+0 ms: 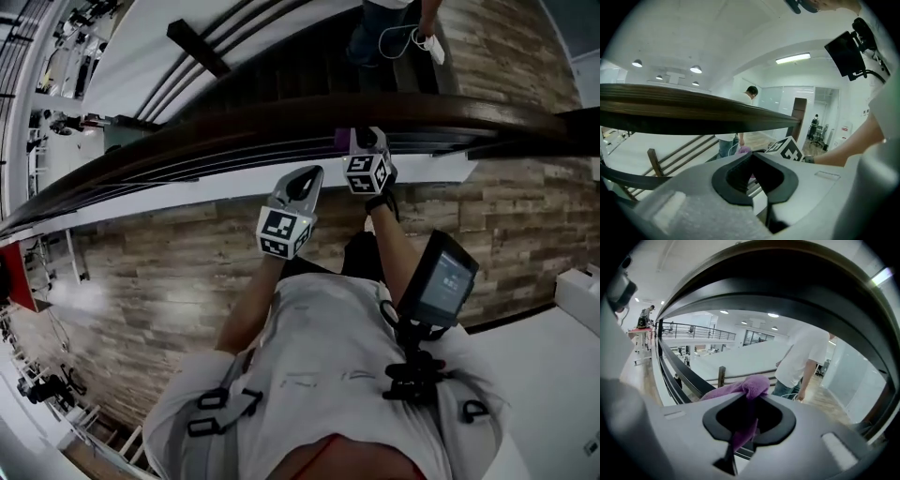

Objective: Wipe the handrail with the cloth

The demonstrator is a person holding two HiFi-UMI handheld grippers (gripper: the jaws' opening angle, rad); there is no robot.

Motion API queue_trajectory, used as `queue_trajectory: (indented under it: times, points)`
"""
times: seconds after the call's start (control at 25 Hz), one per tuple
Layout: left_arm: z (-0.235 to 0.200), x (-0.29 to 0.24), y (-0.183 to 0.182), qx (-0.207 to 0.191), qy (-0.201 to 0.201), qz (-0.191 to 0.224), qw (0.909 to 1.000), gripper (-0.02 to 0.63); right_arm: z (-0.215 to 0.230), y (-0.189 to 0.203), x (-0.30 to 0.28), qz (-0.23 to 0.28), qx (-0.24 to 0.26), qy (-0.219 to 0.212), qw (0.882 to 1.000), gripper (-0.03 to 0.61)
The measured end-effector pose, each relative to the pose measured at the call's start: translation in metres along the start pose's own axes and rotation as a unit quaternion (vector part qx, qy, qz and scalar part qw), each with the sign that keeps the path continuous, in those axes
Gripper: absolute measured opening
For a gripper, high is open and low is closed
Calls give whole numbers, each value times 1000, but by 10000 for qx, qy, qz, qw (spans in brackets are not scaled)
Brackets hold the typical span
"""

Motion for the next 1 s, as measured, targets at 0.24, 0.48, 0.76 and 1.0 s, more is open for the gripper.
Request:
queue_trajectory:
  times: [0.24, 0.48, 0.76, 1.0]
  points:
    - [74, -77, -13, -50, 726, -14, 9973, 0, 140, 37, 23, -107, -268, 886, 9956, 57]
    - [125, -135, -21, 15, 1224, -52, 9925, 0, 270, 68, 43, -334, -474, 1727, 9833, 57]
    - [182, -175, -44, -337, 1823, 22, 9827, 0, 399, 95, 73, -456, -1273, 2680, 9539, 57]
    - [169, -157, -37, -182, 1596, 134, 9869, 2, 386, 92, 87, -390, -1703, 2959, 9391, 58]
Point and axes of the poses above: the fingertips, and each gripper's own axes: x backward along the fingers, z to its right, y out of its underside, the point moved 5 cm from there along x, backward along the fingers, and after that the axes turned 7 degrees about -x, right-handed, at the moved point
